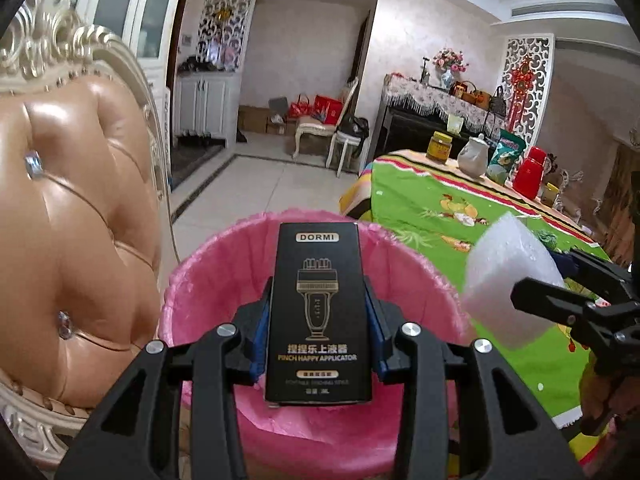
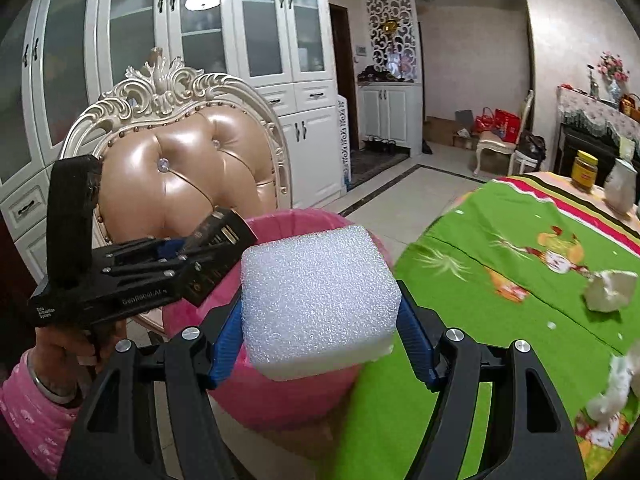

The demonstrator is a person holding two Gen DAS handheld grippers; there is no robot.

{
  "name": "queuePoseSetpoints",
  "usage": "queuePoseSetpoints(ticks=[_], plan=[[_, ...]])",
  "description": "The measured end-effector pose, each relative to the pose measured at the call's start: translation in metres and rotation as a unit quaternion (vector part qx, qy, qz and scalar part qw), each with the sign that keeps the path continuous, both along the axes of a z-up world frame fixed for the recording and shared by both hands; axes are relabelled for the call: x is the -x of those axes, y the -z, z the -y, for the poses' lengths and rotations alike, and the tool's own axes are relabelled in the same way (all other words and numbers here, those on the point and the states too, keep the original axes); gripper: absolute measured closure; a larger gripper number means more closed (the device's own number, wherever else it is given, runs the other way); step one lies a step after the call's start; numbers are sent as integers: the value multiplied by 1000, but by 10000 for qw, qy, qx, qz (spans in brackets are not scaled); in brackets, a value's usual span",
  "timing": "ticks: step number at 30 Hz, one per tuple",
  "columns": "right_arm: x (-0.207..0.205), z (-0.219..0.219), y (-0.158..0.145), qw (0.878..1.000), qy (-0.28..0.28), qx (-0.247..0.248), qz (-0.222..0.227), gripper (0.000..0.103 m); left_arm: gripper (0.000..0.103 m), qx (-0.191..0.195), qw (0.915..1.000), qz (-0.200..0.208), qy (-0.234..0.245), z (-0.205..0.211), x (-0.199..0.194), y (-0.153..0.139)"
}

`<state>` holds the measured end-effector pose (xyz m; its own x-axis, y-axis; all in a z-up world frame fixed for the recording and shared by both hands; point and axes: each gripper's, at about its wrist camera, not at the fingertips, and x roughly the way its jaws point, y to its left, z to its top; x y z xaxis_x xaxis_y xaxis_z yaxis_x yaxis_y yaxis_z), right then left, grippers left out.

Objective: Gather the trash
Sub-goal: 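Carry the black box and white foam block with both tools to the bin, then open the left tool over the bin while the right tool releases the foam block, then grasp a white tissue with the left tool while the right tool grasps a pink foam net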

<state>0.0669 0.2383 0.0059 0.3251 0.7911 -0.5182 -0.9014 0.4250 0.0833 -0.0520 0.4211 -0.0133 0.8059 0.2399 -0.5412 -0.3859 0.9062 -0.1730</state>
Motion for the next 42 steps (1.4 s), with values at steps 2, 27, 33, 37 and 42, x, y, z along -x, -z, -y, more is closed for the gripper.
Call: queuePoseSetpoints(ticks=[2,27,33,37,42], plan=[[-2,-12,3,10000,-64,31,-26,36,64,48,10000,-26,-27,-9,-1,4],[-46,155,10,9875,1572,95,115,19,5,-520,9966,380,517,130,-25,-25],[-48,227,-3,9764,2154,-13,154,19,5,-402,9911,201,1251,205,-77,-17],[-42,281,-11,9645,2621,-12,323,19,5,-297,9857,80,1658,252,-107,-8],[-48,335,8,9452,3249,310,64,19,5,-301,9788,-106,2025,300,-148,3]])
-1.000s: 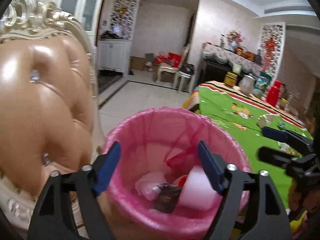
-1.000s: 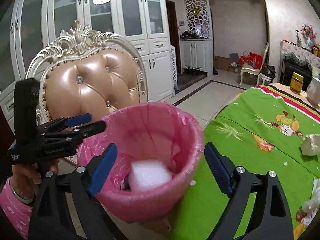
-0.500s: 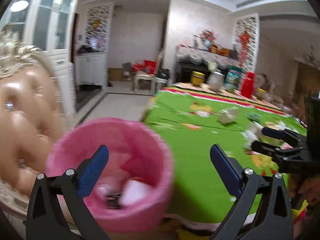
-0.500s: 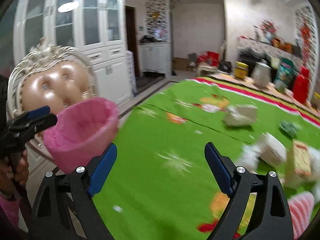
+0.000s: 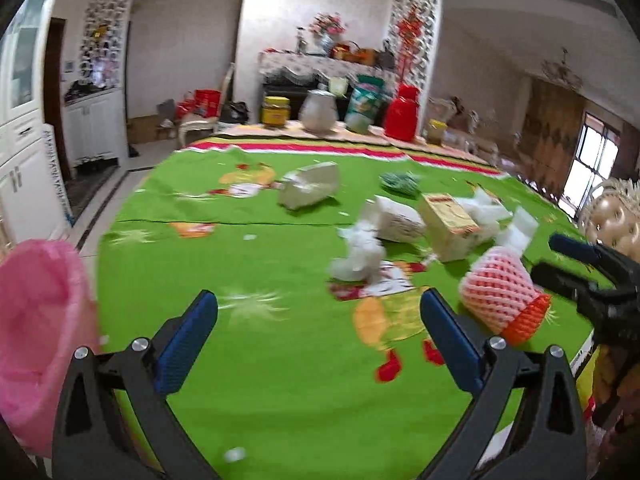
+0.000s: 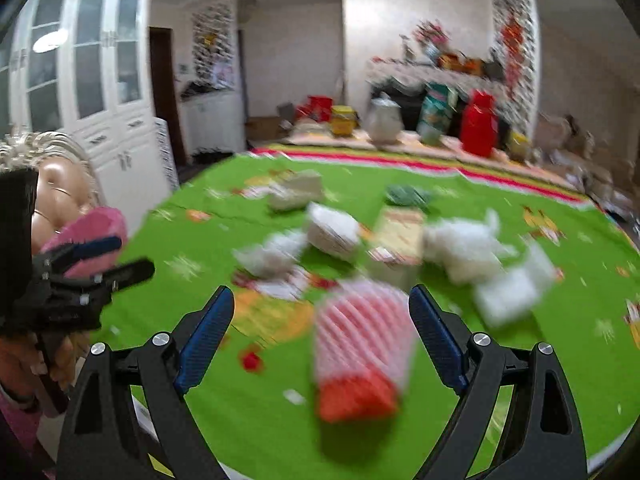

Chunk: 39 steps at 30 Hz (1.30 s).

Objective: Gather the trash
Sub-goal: 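Grasp a white tissue with the left tool while the right tool grasps a pink foam net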

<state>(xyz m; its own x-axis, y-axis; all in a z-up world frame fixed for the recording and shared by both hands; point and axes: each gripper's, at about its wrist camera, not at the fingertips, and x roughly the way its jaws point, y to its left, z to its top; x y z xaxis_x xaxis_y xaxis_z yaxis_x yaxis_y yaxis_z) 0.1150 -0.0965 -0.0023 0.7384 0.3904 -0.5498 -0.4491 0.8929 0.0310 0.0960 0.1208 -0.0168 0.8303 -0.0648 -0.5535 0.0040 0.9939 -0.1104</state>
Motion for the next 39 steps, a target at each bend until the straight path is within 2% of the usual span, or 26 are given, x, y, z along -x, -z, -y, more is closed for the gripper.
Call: queuePoseSetpoints(ticks=[6,15,17,18,20,21,22,28,29,31,34,35,36,38,39], plan=[[-13,29,29,9980,330,-81,-530,19,5,-29,9996,-226,166,29,-44,8],[-40,15,46,9951,75,-86,-979,19,6,-52,9985,-528,108,29,-71,19],[-42,17,51,9940,35,-160,-1077,27,6,-148,9981,-583,131,32,-79,21],[-43,19,52,9933,27,-256,-1130,40,6,-171,9978,-617,149,34,-84,22],[-43,25,53,9920,-12,-408,-1193,54,6,-179,9974,-675,187,38,-93,24],[-41,29,52,9924,-13,-460,-1145,65,6,-185,9971,-718,195,41,-101,25],[-39,33,49,9929,20,-519,-1073,70,7,-197,9968,-754,195,44,-106,26],[-36,54,40,9920,285,-892,-848,71,13,-327,9950,-943,44,56,-139,35],[-36,55,39,9921,322,-888,-824,71,15,-329,9944,-999,4,56,-144,37],[-36,57,38,9921,373,-897,-791,71,26,-293,9929,-1149,-1,56,-152,43],[-37,58,37,9908,355,-1011,-832,71,29,-359,9904,-1332,-29,60,-160,54],[-38,58,37,9906,332,-1027,-841,71,34,-382,9890,-1430,-6,61,-162,56],[-38,57,37,9906,295,-1032,-853,71,47,-346,9889,-1447,47,61,-163,57],[-38,58,38,9903,275,-1040,-874,71,59,-302,9891,-1439,38,59,-163,57],[-39,57,38,9901,268,-1055,-889,71,73,-238,9896,-1420,53,58,-163,57]])
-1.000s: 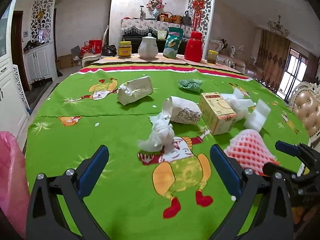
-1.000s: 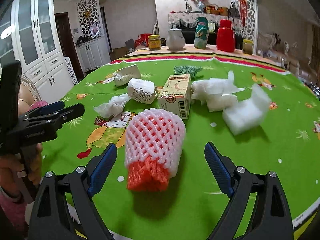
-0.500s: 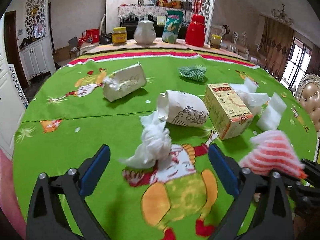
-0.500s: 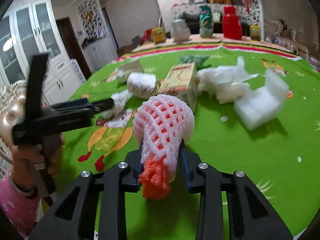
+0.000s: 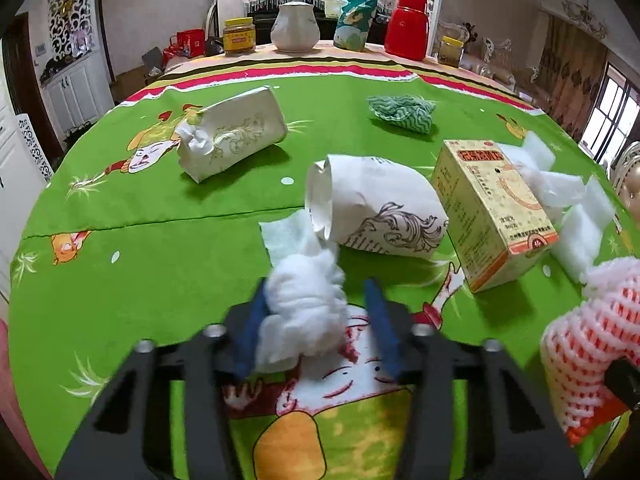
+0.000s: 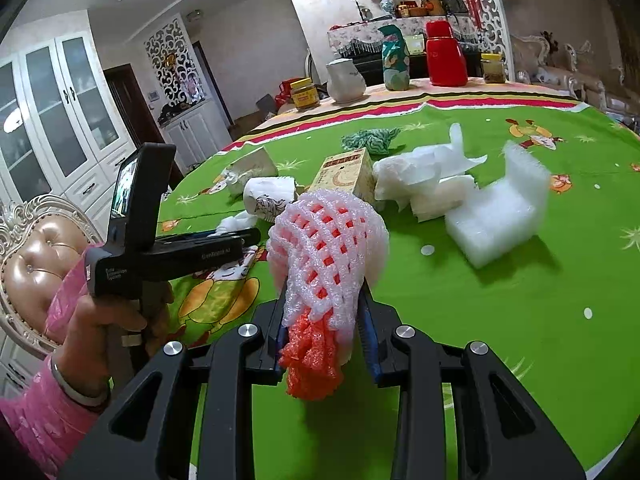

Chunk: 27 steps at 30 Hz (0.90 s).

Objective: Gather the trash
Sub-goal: 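Grasp a white tissue with the left tool while the right tool grasps a pink foam net, then carry the tissue and foam net with both tools over the pink bin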

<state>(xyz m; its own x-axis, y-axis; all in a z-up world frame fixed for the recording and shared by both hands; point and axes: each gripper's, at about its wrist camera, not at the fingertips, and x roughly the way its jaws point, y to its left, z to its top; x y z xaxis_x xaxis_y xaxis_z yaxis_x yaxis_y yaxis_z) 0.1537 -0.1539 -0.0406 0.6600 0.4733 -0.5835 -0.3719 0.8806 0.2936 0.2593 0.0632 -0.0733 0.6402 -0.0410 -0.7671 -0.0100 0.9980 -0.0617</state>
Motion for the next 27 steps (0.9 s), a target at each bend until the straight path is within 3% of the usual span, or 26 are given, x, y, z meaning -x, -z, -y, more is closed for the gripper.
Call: queuePoseSetpoints(ticks=[6,13,21,27], plan=[[-2,0,2,10000,64,6,-32,71,75,330,9991,268,8,-9,8,-6],[-1,2,-1,9998,160,22,86,71,75,59,9964,840,-97,-8,27,-25],[0,6,-2,9992,325,99,227,71,75,193,9885,1494,141,-1,89,-68],[3,6,-7,9989,250,67,393,71,75,181,9817,1877,264,6,132,-75]])
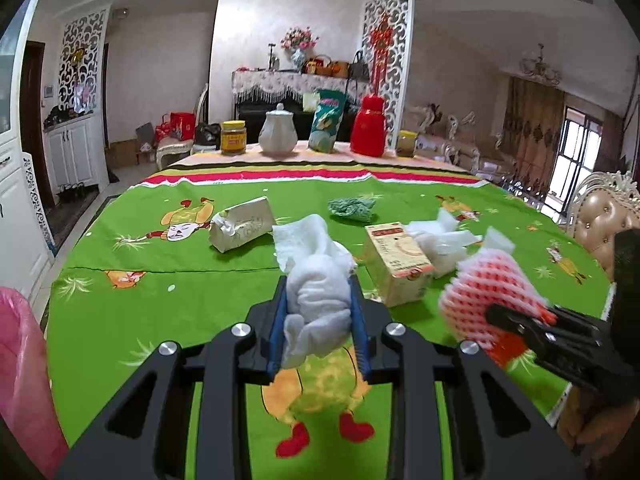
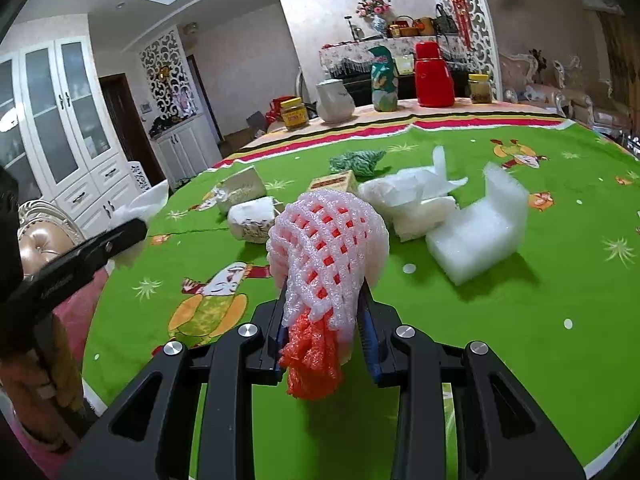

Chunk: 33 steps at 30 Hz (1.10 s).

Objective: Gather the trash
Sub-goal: 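Carry the tissue and foam net with both tools over the pink bin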

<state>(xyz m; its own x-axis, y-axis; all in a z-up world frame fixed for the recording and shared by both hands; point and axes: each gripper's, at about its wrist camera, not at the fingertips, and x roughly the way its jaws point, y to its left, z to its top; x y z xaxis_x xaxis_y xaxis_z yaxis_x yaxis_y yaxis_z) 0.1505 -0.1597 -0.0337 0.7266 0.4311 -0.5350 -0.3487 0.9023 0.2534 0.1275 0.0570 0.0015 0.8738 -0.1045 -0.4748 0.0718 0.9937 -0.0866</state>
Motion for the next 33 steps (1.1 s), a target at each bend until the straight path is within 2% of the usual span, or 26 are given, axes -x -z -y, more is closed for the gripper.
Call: queuePoseSetpoints(ticks=[5,15,21,27,33], plan=[[13,-2,-13,9997,-145,-163,100,71,75,-115,9999,78,95,0,23,2],[47,-19,-30,9993,-238,-81,276,71,75,4,9998,196,8,-21,57,-4],[66,-41,-35,9983,-479,-17,336,71,75,-1,9996,287,17,-32,80,-8],[73,-78,-37,9959,-822,118,354,71,75,-37,9992,314,-230,-63,99,-10],[75,-127,-39,9903,-1302,316,362,71,75,-18,9971,330,-688,-107,116,-12]])
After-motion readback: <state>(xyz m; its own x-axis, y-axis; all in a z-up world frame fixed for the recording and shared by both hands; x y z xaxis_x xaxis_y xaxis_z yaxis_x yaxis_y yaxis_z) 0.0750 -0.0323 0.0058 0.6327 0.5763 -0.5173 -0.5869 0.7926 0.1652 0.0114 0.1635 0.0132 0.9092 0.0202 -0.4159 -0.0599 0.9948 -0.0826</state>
